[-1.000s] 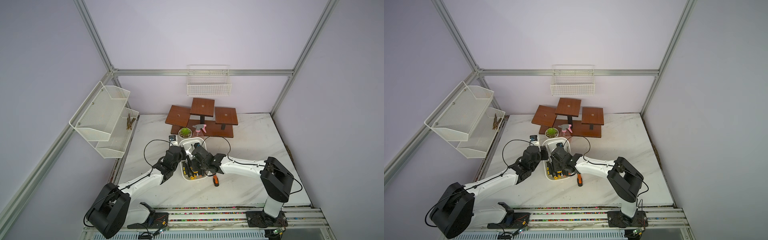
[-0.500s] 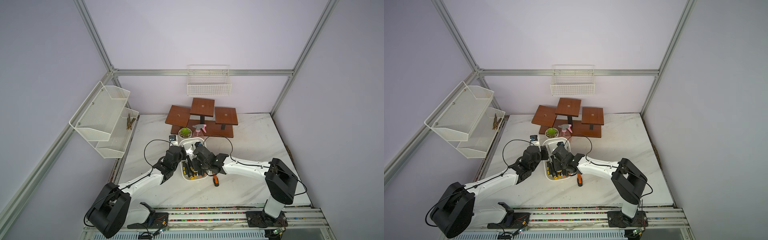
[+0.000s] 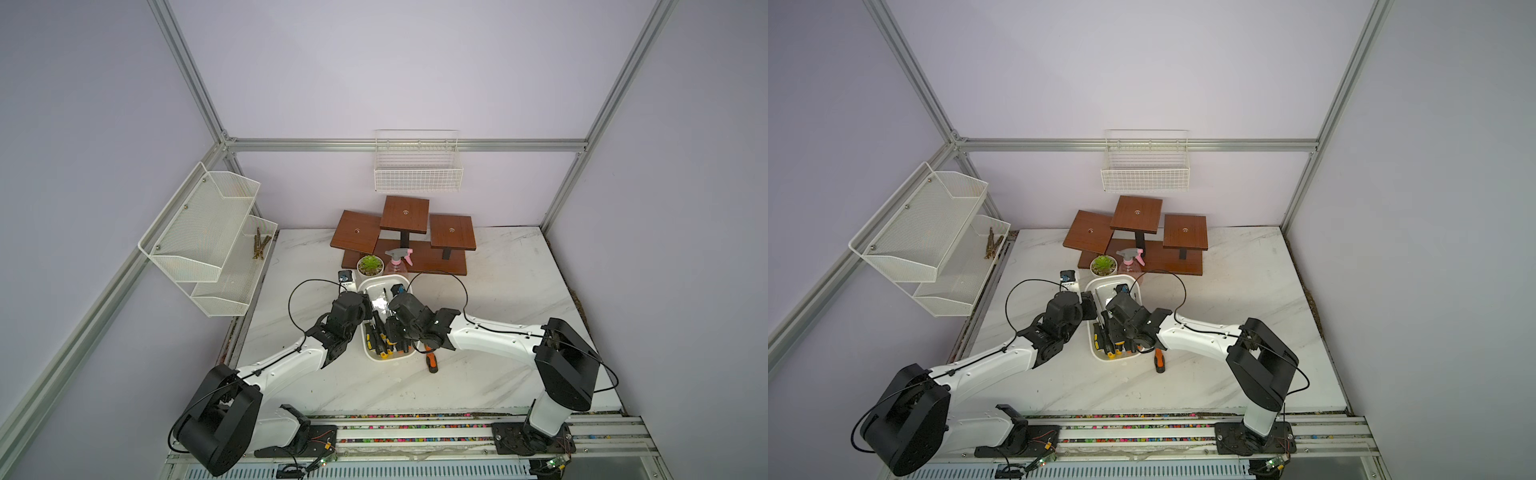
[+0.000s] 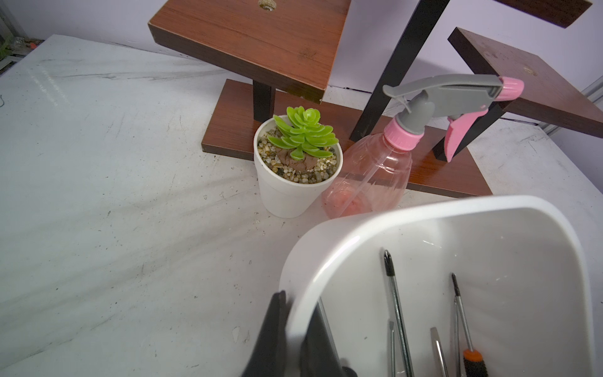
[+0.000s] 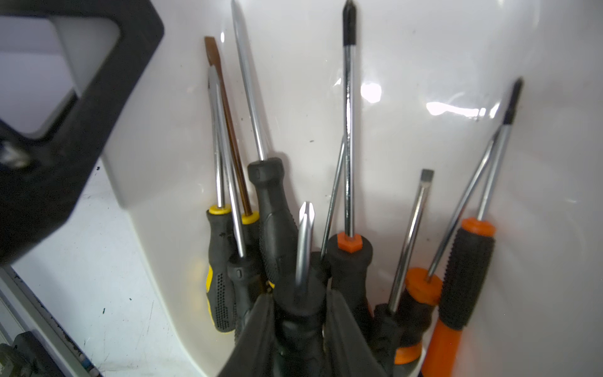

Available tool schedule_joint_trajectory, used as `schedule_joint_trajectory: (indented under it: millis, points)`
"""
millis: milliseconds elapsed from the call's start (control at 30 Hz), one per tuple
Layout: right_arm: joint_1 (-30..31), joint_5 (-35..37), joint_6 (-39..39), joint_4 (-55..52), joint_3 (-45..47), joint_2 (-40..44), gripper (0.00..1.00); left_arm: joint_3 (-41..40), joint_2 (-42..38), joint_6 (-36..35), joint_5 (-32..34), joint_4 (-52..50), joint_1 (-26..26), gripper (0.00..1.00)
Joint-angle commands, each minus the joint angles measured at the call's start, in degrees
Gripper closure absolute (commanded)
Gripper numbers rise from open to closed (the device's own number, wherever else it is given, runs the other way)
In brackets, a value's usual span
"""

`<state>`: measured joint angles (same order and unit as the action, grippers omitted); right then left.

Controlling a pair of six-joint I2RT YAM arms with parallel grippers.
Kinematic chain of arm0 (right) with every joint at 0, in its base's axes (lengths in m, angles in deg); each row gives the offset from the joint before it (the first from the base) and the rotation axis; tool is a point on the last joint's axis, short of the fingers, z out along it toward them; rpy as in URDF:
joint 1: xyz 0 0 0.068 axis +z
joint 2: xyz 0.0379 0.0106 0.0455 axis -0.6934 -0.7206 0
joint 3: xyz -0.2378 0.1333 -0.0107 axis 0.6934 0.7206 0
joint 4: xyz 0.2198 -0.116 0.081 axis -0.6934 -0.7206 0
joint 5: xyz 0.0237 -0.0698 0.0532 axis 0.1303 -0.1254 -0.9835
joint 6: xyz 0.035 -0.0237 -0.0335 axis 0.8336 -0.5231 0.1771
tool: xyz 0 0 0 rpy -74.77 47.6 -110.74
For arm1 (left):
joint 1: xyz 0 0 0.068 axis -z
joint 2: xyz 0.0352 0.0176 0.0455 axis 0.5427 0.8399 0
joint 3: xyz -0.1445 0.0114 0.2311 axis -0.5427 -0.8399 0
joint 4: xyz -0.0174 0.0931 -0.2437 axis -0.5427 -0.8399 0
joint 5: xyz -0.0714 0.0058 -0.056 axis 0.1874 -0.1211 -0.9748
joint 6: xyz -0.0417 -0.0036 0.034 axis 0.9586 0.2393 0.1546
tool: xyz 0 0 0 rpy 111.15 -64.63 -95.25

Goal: Take out the screwdriver from the storage box
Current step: Pick up the screwdriver from the storage box, then place the screwdriver at the center of the board.

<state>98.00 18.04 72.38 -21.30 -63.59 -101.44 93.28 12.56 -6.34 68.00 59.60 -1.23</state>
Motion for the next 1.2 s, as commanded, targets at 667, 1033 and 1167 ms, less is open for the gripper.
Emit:
schedule_joint_trajectory:
  millis: [667,1033,1167]
  points:
    - [-0.2,0.2,-1.6,-1.9,5.3,15.0,1.00,0.3,0.5,-0.4,-1.0,1.8,0.5,1.00]
    - [-0.7,6.8,-3.1,-10.8,11.8,26.8,1.00,0.3,0.4,-0.4,-0.9,1.7,0.4,1.00]
    - [-2.4,7.2,-2.4,-12.6,14.8,29.3,1.00,0.3,0.3,-0.4,-0.9,1.8,0.5,1.00]
